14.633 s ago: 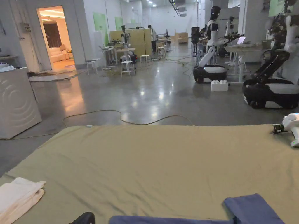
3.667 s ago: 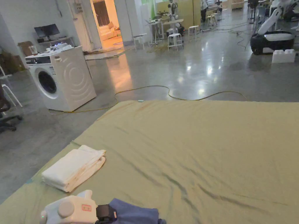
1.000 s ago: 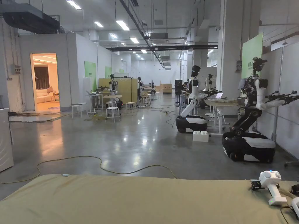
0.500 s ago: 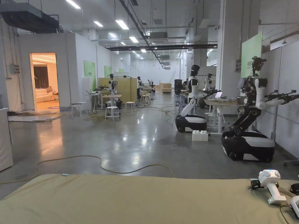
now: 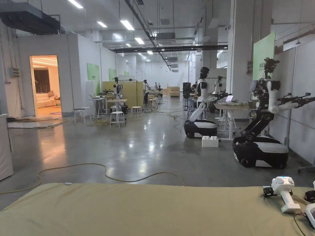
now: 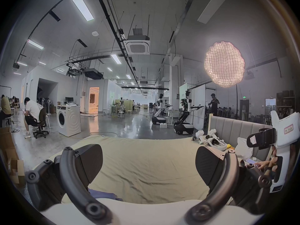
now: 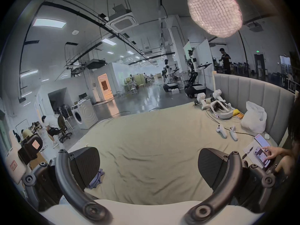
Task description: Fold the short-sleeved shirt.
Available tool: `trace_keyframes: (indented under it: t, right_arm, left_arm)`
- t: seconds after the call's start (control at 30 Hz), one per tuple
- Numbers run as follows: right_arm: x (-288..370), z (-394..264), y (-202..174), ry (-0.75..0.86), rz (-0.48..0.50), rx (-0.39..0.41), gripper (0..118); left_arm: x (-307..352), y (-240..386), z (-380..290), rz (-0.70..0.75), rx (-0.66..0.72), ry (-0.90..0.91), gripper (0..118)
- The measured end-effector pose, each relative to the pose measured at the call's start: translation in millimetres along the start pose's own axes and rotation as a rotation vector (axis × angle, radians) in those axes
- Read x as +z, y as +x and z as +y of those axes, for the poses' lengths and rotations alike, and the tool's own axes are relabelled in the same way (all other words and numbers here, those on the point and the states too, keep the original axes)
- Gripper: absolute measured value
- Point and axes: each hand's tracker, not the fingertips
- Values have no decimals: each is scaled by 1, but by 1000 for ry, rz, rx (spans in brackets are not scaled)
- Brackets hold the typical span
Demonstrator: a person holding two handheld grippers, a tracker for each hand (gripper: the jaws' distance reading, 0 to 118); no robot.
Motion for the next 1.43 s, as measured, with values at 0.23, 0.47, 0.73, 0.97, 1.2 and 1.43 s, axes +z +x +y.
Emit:
trace_keyframes:
  t: [0.23,0.47,0.73,0.97,1.2,1.43]
  right_arm:
    - [-3,3,10,-45,-14,-156,118]
    - [-5,-1,16,-84,-26,-187,118]
    - [-6,0,10,-82,-84,-135,118]
    - [-13,-1,11,-119,-104,-143,118]
    - [-20,-8,22,-111,-115,-182,117]
    - [-21,-11,33,-83,-97,-206,117]
  left_arm:
    - [2,-1,-1,3,0,-5,116]
    - [0,1,0,2,-4,-11,116]
    - [-2,6,4,-22,-18,-6,116]
    - [-3,9,3,-33,-20,-19,116]
    - [-5,9,2,-40,-19,-22,116]
    - [-5,8,2,-41,-18,-27,116]
